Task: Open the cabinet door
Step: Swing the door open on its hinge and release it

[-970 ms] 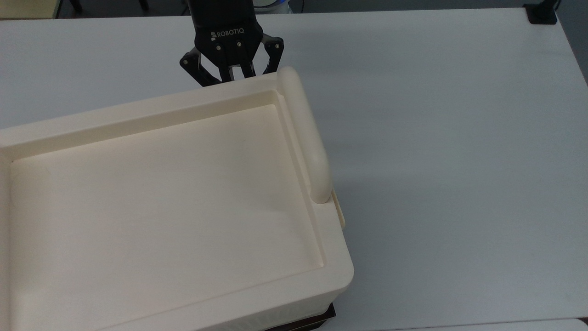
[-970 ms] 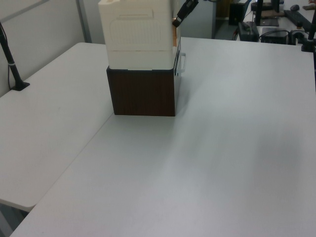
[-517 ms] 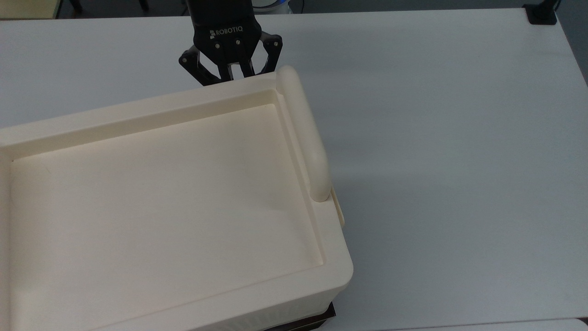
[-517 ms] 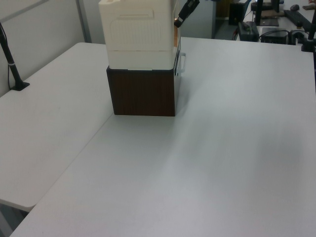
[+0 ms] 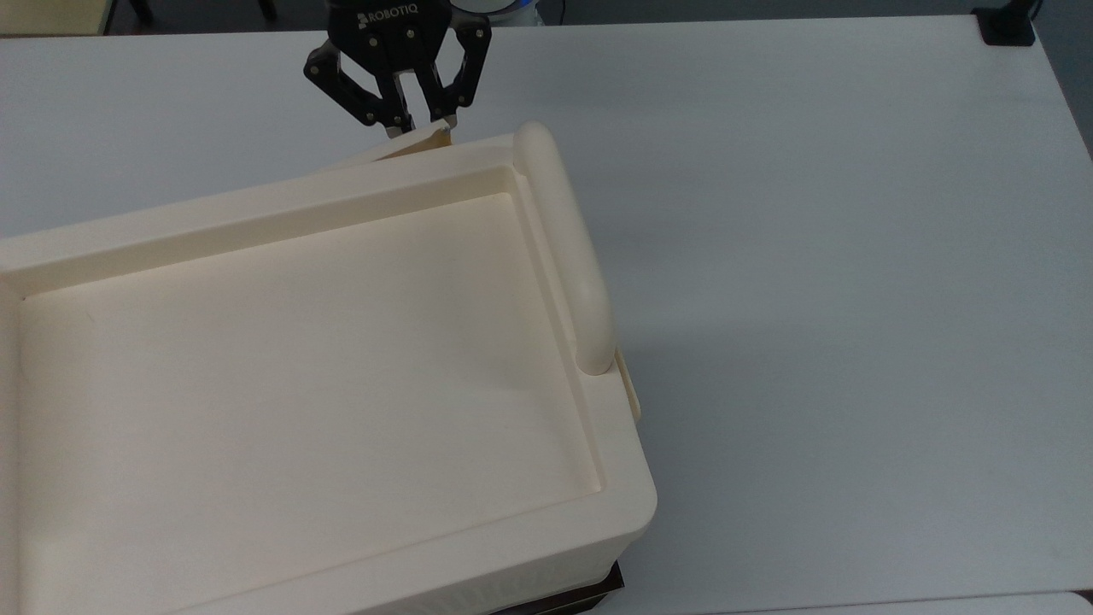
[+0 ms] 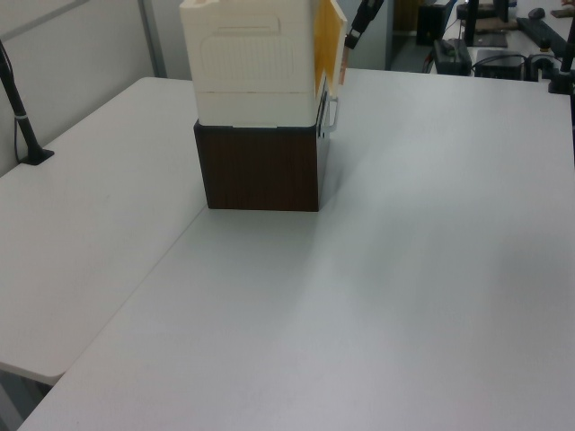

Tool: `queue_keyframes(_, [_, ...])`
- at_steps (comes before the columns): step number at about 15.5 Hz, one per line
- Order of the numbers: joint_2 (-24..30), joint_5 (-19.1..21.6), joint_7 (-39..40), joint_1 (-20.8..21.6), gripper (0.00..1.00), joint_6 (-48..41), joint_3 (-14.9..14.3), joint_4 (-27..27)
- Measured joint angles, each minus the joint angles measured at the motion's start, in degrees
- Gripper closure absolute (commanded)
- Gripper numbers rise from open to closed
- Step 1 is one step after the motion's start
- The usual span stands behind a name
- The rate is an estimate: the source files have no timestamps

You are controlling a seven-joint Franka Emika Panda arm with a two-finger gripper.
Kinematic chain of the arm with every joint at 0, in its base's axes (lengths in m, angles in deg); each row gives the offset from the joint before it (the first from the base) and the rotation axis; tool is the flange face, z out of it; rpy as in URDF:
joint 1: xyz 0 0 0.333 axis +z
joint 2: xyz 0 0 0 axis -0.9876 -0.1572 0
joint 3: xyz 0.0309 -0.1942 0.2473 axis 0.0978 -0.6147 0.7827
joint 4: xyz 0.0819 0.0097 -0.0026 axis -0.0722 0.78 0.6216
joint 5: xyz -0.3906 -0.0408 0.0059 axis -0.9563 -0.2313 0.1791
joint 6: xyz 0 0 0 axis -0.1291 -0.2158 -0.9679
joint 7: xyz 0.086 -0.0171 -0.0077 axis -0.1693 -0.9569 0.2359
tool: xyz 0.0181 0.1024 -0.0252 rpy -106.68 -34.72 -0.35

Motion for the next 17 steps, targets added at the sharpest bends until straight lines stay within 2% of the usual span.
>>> queue_keyframes(2, [0.49, 0.19, 1.0, -0.75, 0.83, -2.03, 0.04, 0.0])
queue_keyframes(4, [1.18, 0.27, 2.49, -1.9, 0.66, -4.83, 0.03, 0.01])
queue_keyframes(7, [1.69, 0.27, 4.49, -4.39, 0.35, -9.06, -0.26, 0.1])
queue_keyframes(9, [2.02, 0.26, 5.27, -6.37, 0.28, -11.15, -0.4, 0.15])
queue_keyframes(12, [2.63, 0.23, 6.73, -9.23, 0.02, -14.44, -0.56, 0.26])
queue_keyframes(14, [3.05, 0.1, 8.64, -11.03, 0.0, -15.83, -1.2, 0.36])
queue_keyframes(17, [3.51, 0.1, 11.52, -12.53, 0.0, -18.74, -4.38, 0.33])
